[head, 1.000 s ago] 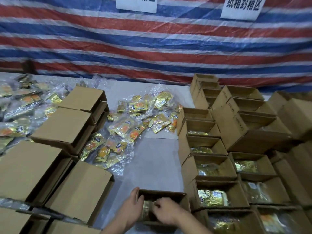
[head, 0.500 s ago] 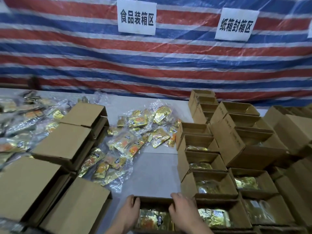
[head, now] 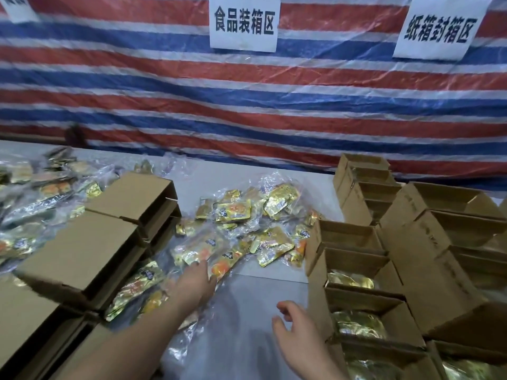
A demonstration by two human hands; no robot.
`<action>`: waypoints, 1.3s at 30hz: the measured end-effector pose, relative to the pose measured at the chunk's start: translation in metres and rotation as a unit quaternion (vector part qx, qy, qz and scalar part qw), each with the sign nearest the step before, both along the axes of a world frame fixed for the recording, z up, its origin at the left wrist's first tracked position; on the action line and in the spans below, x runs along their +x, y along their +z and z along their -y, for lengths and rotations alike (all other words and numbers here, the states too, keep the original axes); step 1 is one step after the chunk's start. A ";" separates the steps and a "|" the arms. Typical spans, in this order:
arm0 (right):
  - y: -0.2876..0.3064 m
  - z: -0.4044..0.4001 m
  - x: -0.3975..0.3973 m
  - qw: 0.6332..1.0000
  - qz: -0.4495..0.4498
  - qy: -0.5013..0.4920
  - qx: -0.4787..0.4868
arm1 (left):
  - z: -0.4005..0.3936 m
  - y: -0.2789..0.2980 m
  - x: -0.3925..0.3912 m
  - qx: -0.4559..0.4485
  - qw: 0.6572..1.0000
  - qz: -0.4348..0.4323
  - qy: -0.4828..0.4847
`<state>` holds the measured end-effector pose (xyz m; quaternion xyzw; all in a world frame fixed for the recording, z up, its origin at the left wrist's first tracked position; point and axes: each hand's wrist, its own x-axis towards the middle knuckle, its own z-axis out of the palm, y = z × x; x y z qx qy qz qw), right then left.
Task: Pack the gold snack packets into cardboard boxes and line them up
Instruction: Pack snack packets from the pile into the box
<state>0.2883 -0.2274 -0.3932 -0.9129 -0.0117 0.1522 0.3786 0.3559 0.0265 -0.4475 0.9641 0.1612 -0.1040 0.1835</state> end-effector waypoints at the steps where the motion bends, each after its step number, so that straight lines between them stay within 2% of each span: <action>1: -0.003 -0.001 0.009 1.000 -0.007 -0.009 0.016 | -0.003 -0.008 0.016 0.009 1.000 -0.002 -0.003; 8: -0.032 -0.002 0.056 0.997 -0.032 -0.046 0.055 | -0.019 -0.057 0.086 0.133 0.991 -0.008 -0.031; 12: -0.043 -0.006 0.064 0.996 -0.039 -0.054 0.064 | -0.024 -0.068 0.105 0.076 0.996 -0.028 0.039; 18: -0.031 -0.009 0.058 0.994 -0.062 -0.048 0.075 | -0.022 -0.064 0.102 0.092 0.993 -0.038 0.067; 21: -0.017 -0.010 0.053 0.995 -0.053 -0.037 0.080 | -0.026 -0.047 0.091 0.023 0.995 0.001 0.096; 24: 0.002 -0.012 0.047 0.994 -0.053 -0.040 0.088 | -0.025 -0.004 0.078 -0.056 0.991 0.054 0.109; 26: 0.019 -0.014 0.044 0.992 -0.051 -0.056 0.100 | -0.019 0.034 0.063 -0.169 0.974 0.093 0.114; 29: 0.048 -0.024 0.038 0.984 -0.051 -0.084 0.150 | -0.002 0.096 0.023 -0.339 0.932 0.102 0.085; 33: 0.099 -0.042 0.020 0.943 -0.074 -0.099 0.309 | 0.028 0.160 -0.038 -0.366 0.922 0.127 0.017; 35: 0.123 -0.046 0.003 0.896 -0.121 -0.107 0.414 | 0.045 0.189 -0.068 -0.424 0.895 0.136 -0.016; 37: 0.137 -0.046 -0.018 0.834 -0.154 -0.092 0.522 | 0.060 0.211 -0.094 -0.501 0.857 0.108 -0.054; 39: 0.146 -0.043 -0.041 0.775 -0.177 -0.085 0.601 | 0.071 0.225 -0.117 -0.533 0.838 0.090 -0.075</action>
